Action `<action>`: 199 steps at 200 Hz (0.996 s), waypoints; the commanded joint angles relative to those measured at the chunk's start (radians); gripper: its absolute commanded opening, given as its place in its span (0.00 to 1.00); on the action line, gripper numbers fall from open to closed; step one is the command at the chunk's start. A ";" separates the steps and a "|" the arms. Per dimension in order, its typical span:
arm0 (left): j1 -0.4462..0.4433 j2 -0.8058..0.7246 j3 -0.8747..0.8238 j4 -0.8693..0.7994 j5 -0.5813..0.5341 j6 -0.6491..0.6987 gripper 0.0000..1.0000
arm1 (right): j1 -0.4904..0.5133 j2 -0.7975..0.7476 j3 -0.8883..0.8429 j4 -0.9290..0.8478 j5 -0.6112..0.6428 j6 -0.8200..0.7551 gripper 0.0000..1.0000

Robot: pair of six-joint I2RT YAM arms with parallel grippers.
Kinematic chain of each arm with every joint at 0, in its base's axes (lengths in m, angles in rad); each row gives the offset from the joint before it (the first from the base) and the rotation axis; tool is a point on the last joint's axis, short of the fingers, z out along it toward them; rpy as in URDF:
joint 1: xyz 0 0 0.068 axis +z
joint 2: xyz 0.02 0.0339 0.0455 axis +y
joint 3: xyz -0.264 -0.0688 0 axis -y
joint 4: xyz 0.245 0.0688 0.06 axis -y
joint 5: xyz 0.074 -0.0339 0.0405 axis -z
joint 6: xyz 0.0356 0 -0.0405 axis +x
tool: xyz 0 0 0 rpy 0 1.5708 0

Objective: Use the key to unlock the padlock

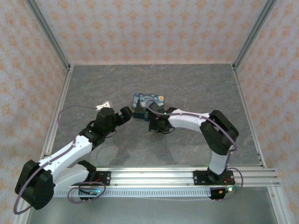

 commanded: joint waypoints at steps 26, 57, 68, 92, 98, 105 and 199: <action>-0.008 -0.005 0.045 -0.036 0.098 -0.230 1.00 | 0.007 -0.127 -0.015 0.028 0.077 -0.093 0.00; -0.009 0.028 0.048 0.014 0.192 -0.368 0.97 | 0.006 -0.197 -0.013 0.047 0.123 -0.208 0.00; -0.009 0.038 0.048 0.042 0.215 -0.412 0.95 | 0.007 -0.225 -0.013 0.058 0.142 -0.254 0.00; -0.008 0.062 0.049 0.103 0.275 -0.505 0.90 | 0.007 -0.285 -0.027 0.115 0.148 -0.369 0.00; -0.009 0.068 0.049 0.114 0.289 -0.530 0.89 | 0.007 -0.298 -0.029 0.131 0.142 -0.396 0.00; -0.008 0.076 0.049 0.128 0.304 -0.556 0.87 | 0.007 -0.311 -0.031 0.143 0.140 -0.423 0.00; -0.021 0.041 0.049 0.322 0.279 -0.447 0.77 | -0.067 -0.393 0.014 0.233 -0.084 -0.097 0.00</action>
